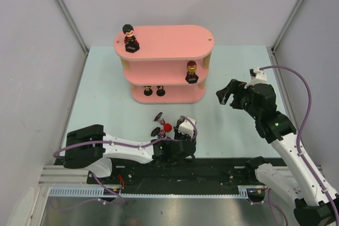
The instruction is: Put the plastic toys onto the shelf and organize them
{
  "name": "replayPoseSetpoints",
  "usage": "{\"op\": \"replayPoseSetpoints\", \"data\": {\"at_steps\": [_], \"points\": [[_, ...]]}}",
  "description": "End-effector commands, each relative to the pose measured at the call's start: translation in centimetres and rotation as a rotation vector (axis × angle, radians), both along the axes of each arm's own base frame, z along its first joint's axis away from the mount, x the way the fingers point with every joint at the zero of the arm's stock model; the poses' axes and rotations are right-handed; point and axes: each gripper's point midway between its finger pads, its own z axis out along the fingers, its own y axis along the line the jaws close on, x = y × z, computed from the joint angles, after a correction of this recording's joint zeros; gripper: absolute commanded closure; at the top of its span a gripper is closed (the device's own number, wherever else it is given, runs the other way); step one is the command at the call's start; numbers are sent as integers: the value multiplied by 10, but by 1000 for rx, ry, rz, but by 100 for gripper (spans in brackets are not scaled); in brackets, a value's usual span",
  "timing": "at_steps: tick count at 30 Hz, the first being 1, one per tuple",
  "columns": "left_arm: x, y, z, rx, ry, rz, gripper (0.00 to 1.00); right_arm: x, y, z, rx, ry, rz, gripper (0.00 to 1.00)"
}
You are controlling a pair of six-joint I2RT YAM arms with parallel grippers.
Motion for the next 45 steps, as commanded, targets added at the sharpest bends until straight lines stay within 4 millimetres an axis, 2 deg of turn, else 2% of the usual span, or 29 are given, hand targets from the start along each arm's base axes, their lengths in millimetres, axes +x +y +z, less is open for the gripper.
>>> {"op": "replayPoseSetpoints", "data": {"at_steps": [1, 5, 8, 9, 12, 14, 16, 17, 18, 19, 21, 22, 26, 28, 33, 35, 45], "points": [[1, -15, 31, -99, -14, -6, 69, 1, 2, 7, 3, -20, 14, 9], [-3, -23, 55, -170, -13, -41, 71, 2, 2, 8, 4, -25, 17, 9], [-4, -19, 69, -199, -19, -47, 72, 2, 2, 13, 8, -44, 17, 9], [-4, -15, 82, -227, -30, -46, 72, 1, 2, 14, 12, -50, 18, 9], [0, -5, 104, -241, -71, -38, 72, 0, 1, 17, 20, -55, 13, 9], [6, 2, 132, -265, -110, -14, 72, 1, 1, 17, 21, -54, 11, 9], [17, 16, 138, -217, -121, 32, 71, 2, 0, 16, 22, -54, 6, 9], [24, 20, 153, -235, -112, 78, 72, 3, 0, 16, 22, -54, 3, 9], [31, 34, 148, -162, -108, 108, 72, 3, 0, 17, 23, -55, 4, 9], [45, 47, 157, -162, -114, 158, 72, 3, 0, 19, 25, -63, 6, 9], [57, 62, 177, -182, -122, 191, 71, 3, 0, 20, 24, -66, 5, 9], [68, 77, 195, -222, -142, 221, 71, 2, -1, 20, 22, -65, 4, 9], [93, 108, 227, -218, -228, 282, 70, 2, -3, 18, 12, -61, 2, 9], [107, 121, 235, -197, -256, 308, 70, 2, -3, 17, 12, -59, 0, 9], [129, 133, 251, -186, -314, 320, 70, 4, -4, 16, 5, -57, -1, 9], [135, 134, 259, -179, -332, 313, 70, 4, -5, 16, 4, -57, -3, 9], [166, 127, 267, -122, -381, 356, 71, 6, -7, 15, -7, -58, -7, 9]]}}
